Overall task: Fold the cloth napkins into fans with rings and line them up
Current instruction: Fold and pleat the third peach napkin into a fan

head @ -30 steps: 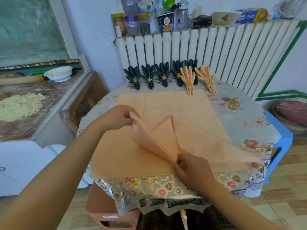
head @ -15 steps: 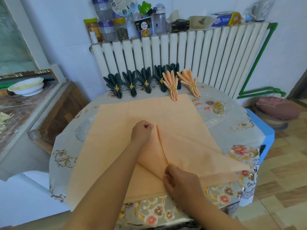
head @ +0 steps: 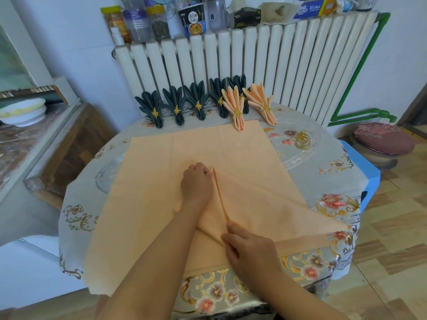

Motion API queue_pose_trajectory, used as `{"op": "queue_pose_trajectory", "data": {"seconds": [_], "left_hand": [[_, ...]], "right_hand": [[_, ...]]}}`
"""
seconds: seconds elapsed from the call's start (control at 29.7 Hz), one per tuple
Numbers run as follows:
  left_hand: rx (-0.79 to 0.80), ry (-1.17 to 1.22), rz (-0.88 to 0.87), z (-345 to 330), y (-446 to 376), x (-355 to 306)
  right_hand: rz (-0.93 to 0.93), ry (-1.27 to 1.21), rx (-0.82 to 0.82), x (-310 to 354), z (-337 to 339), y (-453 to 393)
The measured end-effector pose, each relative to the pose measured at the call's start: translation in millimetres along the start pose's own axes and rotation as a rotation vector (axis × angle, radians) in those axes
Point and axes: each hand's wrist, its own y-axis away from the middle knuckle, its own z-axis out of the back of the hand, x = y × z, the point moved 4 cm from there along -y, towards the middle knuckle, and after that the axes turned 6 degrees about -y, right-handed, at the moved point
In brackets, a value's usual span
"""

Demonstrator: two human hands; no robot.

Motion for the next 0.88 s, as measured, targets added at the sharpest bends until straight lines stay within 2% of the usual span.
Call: {"op": "queue_pose_trajectory", "data": {"seconds": [0.17,0.3,0.37,0.47,0.51,0.88], "left_hand": [[0.017,0.054,0.004,5,1,-2],[-0.104,-0.109,-0.238,24,24,-13],[0.003,-0.156,-0.316,22,40,-17],[0.318,-0.296,-0.334,0,59,-13],[0.368,-0.341,-0.327,-5,62,-9],[0.379,-0.383,-0.299,-5,66,-7]], "right_hand": [[-0.018,-0.005,0.022,0,2,1],[-0.039,-0.027,0.02,0,2,0],[-0.049,-0.036,0.016,0,3,0],[-0.081,-0.042,0.036,-2,3,0],[-0.089,-0.041,0.046,-2,2,1],[0.033,-0.014,0.108,-2,3,10]]}}
